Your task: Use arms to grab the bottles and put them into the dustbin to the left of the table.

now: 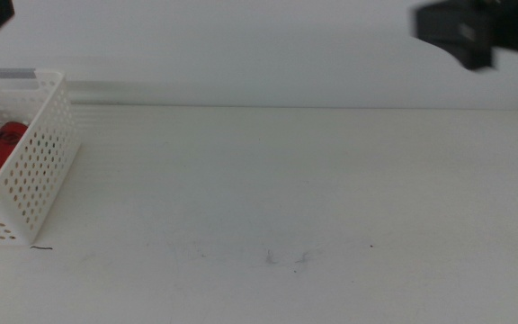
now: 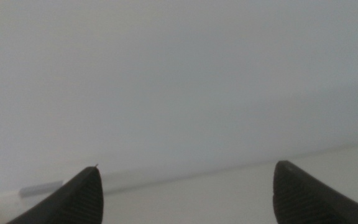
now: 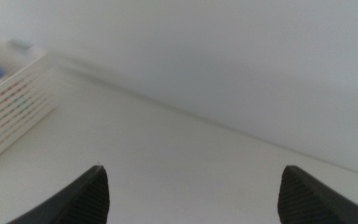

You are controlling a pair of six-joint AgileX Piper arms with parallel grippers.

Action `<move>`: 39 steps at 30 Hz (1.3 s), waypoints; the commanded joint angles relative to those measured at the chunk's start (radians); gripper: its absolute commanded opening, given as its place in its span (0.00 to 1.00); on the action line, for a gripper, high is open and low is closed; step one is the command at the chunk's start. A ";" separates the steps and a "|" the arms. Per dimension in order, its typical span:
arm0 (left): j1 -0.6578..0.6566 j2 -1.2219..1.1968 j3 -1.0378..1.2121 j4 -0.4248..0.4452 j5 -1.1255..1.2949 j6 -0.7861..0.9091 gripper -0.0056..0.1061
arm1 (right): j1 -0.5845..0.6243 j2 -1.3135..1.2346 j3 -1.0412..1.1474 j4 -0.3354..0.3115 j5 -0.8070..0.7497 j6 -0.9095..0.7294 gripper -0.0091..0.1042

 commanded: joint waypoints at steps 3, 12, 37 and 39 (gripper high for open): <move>-0.001 -0.178 0.299 -0.044 -0.289 -0.008 0.89 | -0.129 -0.208 0.302 0.025 -0.277 -0.002 0.87; 0.009 -0.616 0.745 -0.055 -0.294 -0.008 0.89 | -0.317 -0.691 0.929 0.017 -0.386 -0.002 0.87; 0.139 -0.762 0.977 -0.056 -0.314 -0.008 0.89 | -0.395 -1.097 1.216 0.040 -0.367 -0.002 0.87; 0.139 -0.762 0.977 -0.056 -0.314 -0.008 0.89 | -0.395 -1.097 1.216 0.040 -0.367 -0.002 0.87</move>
